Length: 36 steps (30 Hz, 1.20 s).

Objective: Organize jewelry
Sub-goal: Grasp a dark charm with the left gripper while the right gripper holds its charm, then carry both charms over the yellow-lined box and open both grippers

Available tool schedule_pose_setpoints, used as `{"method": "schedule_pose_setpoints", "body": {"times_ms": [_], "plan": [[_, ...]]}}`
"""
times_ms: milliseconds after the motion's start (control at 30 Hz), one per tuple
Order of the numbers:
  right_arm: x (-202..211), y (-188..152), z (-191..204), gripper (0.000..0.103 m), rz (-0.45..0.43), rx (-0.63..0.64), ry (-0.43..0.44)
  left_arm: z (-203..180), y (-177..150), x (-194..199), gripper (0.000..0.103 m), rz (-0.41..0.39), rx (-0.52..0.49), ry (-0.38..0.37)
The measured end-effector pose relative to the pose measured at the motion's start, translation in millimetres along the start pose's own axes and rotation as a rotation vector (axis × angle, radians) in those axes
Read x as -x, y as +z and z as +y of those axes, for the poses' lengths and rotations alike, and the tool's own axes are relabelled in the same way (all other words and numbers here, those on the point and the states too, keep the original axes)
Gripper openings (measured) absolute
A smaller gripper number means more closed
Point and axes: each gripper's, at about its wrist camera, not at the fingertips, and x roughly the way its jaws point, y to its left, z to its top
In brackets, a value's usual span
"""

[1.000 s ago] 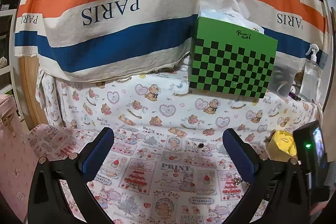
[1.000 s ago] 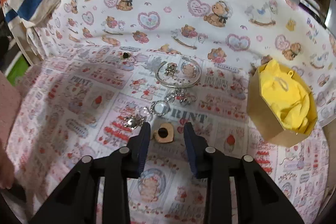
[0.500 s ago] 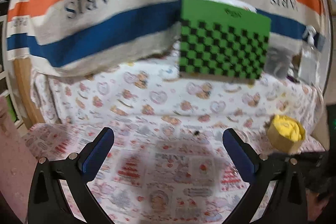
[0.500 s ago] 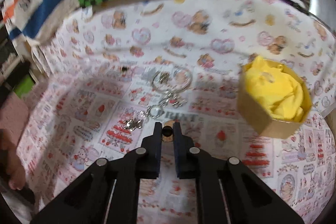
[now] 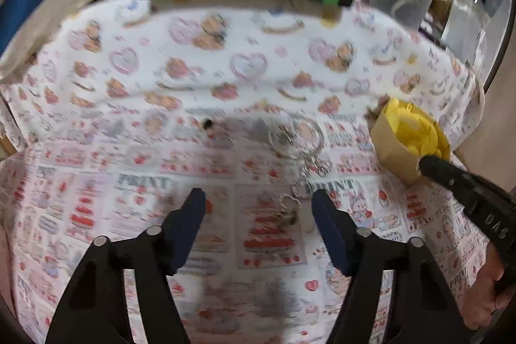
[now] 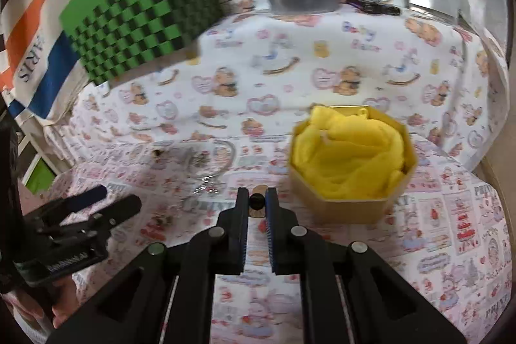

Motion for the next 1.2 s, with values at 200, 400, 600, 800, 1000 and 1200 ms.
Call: {"method": "schedule_pose_setpoints", "body": {"times_ms": [200, 400, 600, 800, 1000, 1200], "plan": [[3.6, 0.6, -15.1, 0.009, -0.009, -0.047, -0.005, -7.8, -0.8, -13.6, 0.059, 0.065, 0.021, -0.011], [10.9, 2.8, -21.3, 0.009, -0.029, -0.066, -0.008, -10.3, -4.5, -21.6, 0.052, 0.098, 0.032, -0.005], [16.5, 5.1, -23.8, 0.009, -0.047, -0.072, -0.008, -13.0, -3.4, -27.1, 0.037, 0.095, 0.021, 0.024], [18.7, 6.8, -30.0, 0.009, -0.056, -0.091, -0.01, -10.5, -0.6, -24.5, 0.016, 0.074, 0.019, 0.03], [25.4, 9.3, -36.7, 0.009, -0.078, -0.112, -0.005, -7.7, 6.3, 10.8, 0.016, 0.002, 0.008, 0.025], [35.1, 13.1, -48.4, 0.009, -0.111, -0.152, 0.012, -6.3, 18.8, 50.9, 0.015, -0.092, 0.005, 0.005]]}}
